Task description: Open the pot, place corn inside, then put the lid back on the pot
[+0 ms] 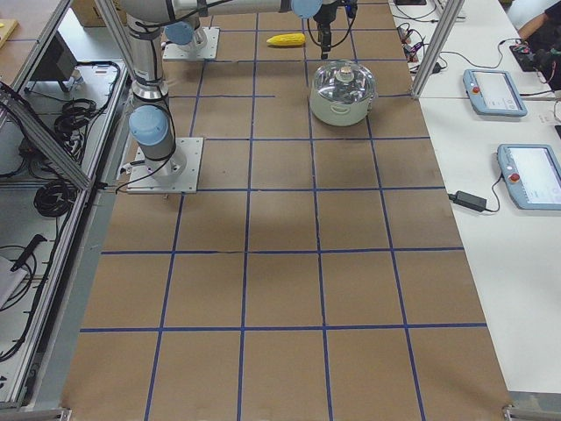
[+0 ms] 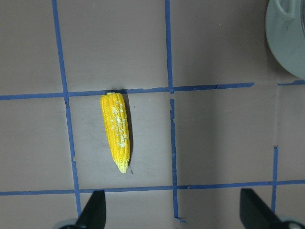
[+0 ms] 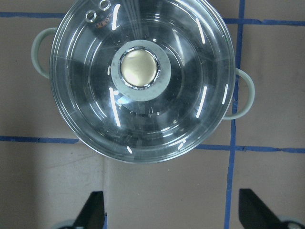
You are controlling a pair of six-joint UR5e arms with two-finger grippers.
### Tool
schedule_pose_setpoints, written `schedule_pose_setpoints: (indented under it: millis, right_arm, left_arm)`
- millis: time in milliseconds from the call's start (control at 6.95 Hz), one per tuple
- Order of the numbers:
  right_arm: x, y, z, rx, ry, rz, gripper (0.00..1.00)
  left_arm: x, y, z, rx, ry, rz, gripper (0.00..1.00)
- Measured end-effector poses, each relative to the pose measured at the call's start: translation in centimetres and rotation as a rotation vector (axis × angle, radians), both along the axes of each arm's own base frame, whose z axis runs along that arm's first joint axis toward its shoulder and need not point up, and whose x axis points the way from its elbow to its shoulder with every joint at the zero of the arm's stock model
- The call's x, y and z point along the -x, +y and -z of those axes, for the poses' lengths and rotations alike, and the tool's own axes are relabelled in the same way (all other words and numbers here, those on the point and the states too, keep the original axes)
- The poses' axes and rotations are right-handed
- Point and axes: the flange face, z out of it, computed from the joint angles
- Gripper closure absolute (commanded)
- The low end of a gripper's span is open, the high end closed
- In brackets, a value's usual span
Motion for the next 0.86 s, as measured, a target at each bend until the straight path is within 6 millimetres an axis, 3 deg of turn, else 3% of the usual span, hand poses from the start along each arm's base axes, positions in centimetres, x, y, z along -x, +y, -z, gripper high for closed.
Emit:
schedule_pose_setpoints:
  millis: [288, 432, 863]
  right_arm:
    - [-1.5, -4.8, 4.6, 0.008, -0.001, -0.011, 0.03]
    - [-1.9, -6.4, 5.9, 0.006, 0.000, -0.016, 0.05]
    - [-2.2, -8.3, 7.7, 0.007, 0.006, -0.079, 0.05]
  left_arm:
    - [0.0, -0.1, 0.1, -0.001, 0.001, 0.000, 0.00]
    - [0.0, -0.1, 0.2, -0.003, 0.001, 0.000, 0.00]
    - [0.0, 0.0, 0.4, -0.007, 0.002, -0.001, 0.00]
